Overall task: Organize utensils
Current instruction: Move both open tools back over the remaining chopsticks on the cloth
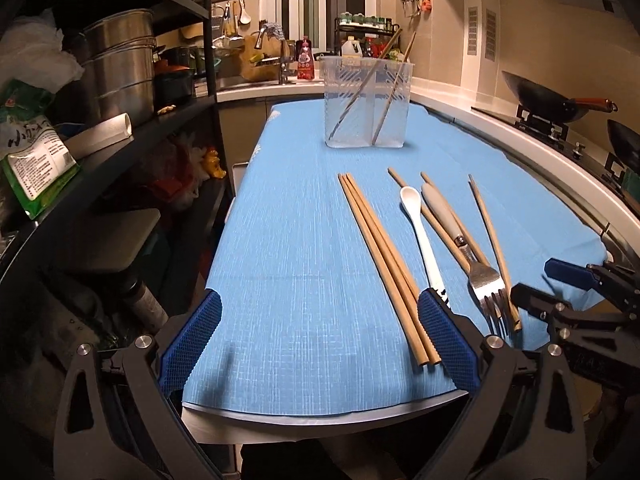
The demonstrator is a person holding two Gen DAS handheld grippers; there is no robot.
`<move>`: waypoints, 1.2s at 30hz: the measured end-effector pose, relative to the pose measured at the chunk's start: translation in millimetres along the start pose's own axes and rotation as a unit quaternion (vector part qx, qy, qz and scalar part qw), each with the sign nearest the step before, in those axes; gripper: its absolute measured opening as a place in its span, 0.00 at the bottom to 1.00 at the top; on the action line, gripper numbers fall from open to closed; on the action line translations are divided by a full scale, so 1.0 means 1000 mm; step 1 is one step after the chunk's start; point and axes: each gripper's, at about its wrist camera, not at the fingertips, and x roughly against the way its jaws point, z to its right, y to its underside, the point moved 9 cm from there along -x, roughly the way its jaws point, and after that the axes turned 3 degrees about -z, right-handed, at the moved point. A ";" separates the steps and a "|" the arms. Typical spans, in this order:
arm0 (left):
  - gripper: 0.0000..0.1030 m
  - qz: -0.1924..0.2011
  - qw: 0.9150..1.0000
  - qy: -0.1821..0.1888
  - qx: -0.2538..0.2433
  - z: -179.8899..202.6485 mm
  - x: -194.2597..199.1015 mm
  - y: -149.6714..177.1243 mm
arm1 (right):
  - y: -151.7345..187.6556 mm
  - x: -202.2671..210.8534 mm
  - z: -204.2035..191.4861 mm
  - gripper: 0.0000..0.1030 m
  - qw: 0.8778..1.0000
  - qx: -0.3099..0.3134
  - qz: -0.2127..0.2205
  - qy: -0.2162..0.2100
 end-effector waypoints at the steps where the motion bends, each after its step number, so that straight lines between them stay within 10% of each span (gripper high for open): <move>1: 0.93 -0.003 1.000 -0.002 -0.002 0.000 -0.001 0.000 | -0.002 -0.001 0.004 0.60 1.000 0.005 -0.003 0.018; 10: 0.93 -0.004 0.999 -0.021 -0.036 0.002 0.009 0.000 | -0.003 0.000 0.004 0.61 0.998 -0.041 -0.027 -0.039; 36: 0.93 -0.003 0.996 -0.042 -0.084 0.024 -0.015 0.004 | 0.016 0.005 0.045 0.68 1.000 -0.011 -0.007 -0.005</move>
